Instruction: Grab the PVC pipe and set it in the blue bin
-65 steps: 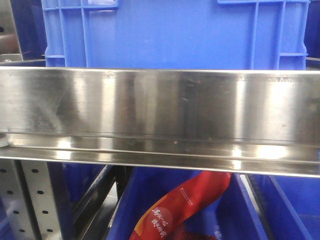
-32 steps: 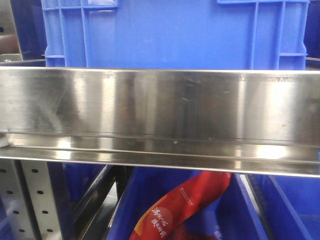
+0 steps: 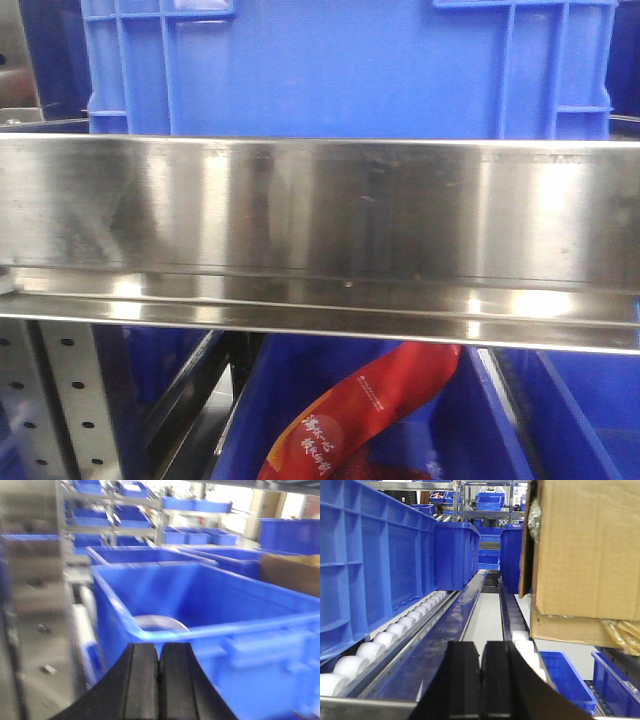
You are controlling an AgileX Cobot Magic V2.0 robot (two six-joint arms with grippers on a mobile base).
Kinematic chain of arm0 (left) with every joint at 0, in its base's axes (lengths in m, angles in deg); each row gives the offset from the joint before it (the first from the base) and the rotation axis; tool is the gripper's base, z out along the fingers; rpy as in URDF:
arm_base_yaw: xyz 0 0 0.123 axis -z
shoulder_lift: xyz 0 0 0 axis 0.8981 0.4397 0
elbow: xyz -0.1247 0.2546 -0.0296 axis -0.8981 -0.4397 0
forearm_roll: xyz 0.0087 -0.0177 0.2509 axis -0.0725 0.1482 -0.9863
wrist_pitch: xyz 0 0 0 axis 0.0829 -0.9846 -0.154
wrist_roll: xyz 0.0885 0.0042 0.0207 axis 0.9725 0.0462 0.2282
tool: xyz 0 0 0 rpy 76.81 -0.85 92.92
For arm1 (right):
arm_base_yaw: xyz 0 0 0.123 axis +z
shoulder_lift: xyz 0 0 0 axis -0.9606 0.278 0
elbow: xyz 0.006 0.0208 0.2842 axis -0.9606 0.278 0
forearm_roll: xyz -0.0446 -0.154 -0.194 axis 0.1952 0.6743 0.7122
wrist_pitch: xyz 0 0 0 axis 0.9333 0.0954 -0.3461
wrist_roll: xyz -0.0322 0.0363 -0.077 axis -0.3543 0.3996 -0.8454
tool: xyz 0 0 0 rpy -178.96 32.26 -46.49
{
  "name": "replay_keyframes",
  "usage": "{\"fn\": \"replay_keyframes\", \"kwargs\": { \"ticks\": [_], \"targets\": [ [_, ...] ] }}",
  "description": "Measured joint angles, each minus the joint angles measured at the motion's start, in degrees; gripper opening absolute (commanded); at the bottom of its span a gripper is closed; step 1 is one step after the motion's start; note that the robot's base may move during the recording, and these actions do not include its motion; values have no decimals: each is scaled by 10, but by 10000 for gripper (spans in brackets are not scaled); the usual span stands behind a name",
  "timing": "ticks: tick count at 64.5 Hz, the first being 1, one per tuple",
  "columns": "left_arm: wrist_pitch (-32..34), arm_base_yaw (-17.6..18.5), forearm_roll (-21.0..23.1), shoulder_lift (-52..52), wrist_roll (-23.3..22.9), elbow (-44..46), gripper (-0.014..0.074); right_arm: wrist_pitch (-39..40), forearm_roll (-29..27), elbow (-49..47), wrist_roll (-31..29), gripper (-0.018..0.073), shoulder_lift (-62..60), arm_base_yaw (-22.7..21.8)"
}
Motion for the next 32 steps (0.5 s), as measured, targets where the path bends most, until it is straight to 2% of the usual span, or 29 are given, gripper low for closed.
{"fn": "replay_keyframes", "kwargs": {
  "ticks": [10, 19, 29, 32],
  "targets": [
    [42, -62, -12, -73, 0, -78, -111, 0, 0, 0, 0, -162, 0, 0],
    [68, -124, -22, -153, 0, -188, -111, 0, 0, 0, 0, -162, 0, 0],
    [85, -171, -45, -240, -3, -295, -111, 0, 0, 0, 0, -162, 0, 0],
    [85, -177, -56, -264, -17, -321, -111, 0, 0, 0, 0, -162, 0, 0]
  ]
}}
